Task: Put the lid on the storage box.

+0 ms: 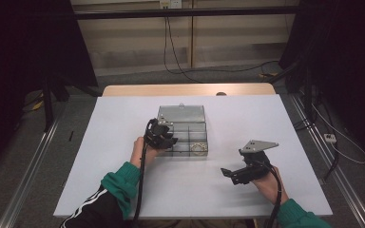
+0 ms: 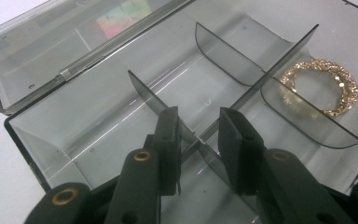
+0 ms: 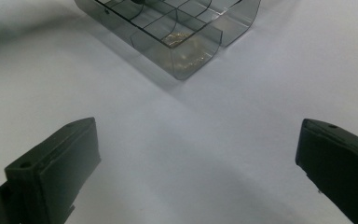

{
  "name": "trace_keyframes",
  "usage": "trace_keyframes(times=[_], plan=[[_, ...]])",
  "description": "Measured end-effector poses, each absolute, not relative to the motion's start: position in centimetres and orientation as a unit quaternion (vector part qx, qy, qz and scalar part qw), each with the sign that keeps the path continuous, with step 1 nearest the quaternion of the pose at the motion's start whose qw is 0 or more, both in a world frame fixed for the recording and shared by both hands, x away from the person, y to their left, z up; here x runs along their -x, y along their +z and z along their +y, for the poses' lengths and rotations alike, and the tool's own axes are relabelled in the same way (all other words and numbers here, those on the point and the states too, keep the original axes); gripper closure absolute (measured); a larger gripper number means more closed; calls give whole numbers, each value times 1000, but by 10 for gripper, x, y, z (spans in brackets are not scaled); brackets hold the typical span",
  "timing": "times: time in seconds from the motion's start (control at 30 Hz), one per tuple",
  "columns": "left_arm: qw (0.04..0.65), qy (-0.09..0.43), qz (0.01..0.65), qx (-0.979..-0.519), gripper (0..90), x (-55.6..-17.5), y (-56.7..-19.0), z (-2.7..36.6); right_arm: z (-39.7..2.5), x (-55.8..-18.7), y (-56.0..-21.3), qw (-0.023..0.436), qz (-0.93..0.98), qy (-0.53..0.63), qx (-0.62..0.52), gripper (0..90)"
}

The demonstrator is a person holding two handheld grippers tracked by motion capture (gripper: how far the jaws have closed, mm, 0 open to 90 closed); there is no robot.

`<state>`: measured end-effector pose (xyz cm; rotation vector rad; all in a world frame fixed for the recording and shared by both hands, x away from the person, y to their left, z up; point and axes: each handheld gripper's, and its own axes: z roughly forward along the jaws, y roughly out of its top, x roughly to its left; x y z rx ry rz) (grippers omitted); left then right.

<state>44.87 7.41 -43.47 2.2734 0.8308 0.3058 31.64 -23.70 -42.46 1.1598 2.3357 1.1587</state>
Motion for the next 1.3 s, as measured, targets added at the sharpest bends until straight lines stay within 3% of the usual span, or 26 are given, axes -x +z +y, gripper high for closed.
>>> trace_keyframes(times=[1.3], plan=[[347,115,316,-875,698,-449,-435,75,-224,-398,-427,154,795,402,-426,0]])
